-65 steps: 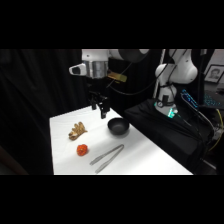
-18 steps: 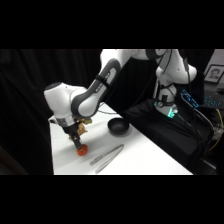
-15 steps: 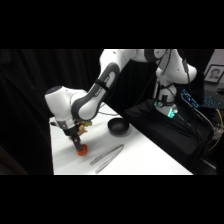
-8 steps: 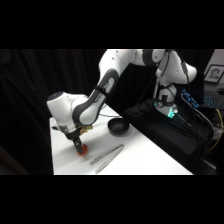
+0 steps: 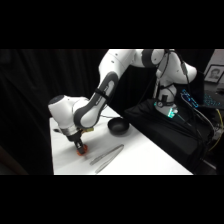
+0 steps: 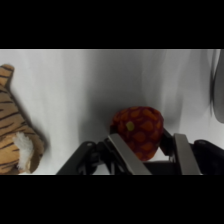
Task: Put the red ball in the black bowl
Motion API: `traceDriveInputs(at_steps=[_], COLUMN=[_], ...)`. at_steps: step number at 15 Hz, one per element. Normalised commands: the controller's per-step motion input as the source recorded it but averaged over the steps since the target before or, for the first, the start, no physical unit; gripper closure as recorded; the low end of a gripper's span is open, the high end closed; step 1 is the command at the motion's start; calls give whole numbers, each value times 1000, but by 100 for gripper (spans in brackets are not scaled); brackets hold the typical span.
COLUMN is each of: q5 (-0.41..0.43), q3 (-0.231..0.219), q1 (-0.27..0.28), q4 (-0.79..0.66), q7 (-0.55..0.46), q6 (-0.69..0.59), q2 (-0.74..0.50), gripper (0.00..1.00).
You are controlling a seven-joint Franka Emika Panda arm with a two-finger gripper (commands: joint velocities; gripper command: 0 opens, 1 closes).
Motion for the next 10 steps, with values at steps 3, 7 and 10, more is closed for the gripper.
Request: traceDriveInputs(at_steps=[3,7,10], q5=[51,35,23], q3=[39,31,27], q1=[-37,-21,-4], q4=[131,77,25], q7=[-55,-47,-40], q6=[-3,-16,-68], q2=[53,-14,-104], gripper=[81,100,98])
